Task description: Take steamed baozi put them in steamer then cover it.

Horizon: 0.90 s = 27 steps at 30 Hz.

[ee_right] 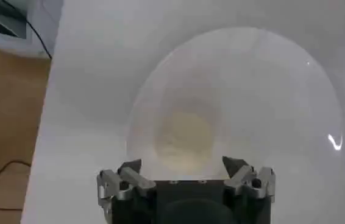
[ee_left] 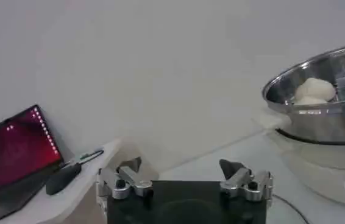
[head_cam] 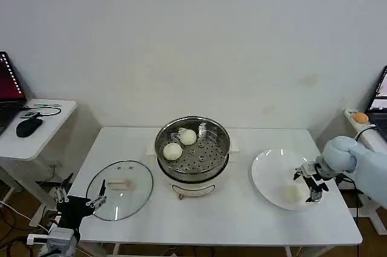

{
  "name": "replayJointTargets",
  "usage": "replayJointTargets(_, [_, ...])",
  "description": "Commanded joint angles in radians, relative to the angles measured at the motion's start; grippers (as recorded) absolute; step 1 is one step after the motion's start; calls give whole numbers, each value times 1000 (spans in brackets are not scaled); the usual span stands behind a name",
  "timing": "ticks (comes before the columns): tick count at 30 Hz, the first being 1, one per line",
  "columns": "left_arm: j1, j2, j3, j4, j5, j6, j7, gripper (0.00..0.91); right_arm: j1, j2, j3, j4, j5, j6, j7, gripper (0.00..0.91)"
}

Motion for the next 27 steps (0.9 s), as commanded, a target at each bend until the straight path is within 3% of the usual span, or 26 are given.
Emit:
replayJointTargets(1, [-5, 0, 1, 8, 1, 0, 0, 907, -25, 57, 14, -47, -16, -7, 10, 907])
replayJointTargets(7, [-6, 3, -2, 14, 0, -1, 0, 907, -26, 78, 6, -61, -22, -20, 9, 887])
replayJointTargets(20, [-13, 4, 0, 21, 0, 0, 0, 907, -18, 74, -5, -62, -7, -49, -5, 605])
replayJointTargets(27, [-10, 3, -1, 14, 0, 0, 0, 907, 5, 61, -5, -43, 13, -58, -22, 574])
